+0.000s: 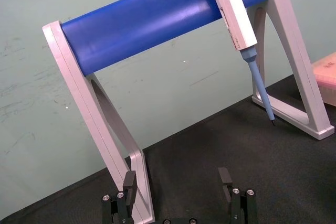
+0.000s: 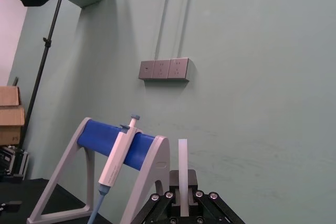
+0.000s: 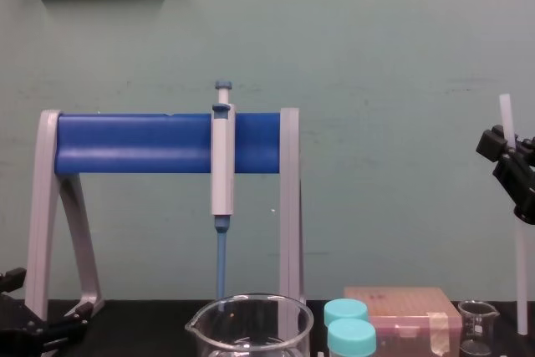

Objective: Pick up the stirring rod with one hand, then place it down.

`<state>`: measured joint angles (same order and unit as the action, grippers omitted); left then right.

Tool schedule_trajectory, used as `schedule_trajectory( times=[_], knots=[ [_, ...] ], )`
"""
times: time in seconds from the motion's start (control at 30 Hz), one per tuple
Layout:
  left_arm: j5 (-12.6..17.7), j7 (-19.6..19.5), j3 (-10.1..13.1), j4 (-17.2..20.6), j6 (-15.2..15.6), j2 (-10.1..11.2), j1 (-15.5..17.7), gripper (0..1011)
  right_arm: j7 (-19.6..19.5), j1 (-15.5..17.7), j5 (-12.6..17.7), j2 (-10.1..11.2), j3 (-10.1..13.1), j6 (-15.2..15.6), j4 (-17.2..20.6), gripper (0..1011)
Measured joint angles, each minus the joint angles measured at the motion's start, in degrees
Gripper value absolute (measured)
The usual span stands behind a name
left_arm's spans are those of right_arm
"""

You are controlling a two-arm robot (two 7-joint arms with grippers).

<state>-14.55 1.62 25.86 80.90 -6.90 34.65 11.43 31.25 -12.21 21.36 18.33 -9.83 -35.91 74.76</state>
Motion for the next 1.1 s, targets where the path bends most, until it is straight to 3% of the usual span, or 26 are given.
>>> schedule_trajectory(
  times=[1.1],
  knots=[
    [0.0,0.0,0.0,0.0,0.0,0.0,0.0,1000,0.1,0.0,0.0,0.0,0.0,-0.1,0.0,72]
  ],
)
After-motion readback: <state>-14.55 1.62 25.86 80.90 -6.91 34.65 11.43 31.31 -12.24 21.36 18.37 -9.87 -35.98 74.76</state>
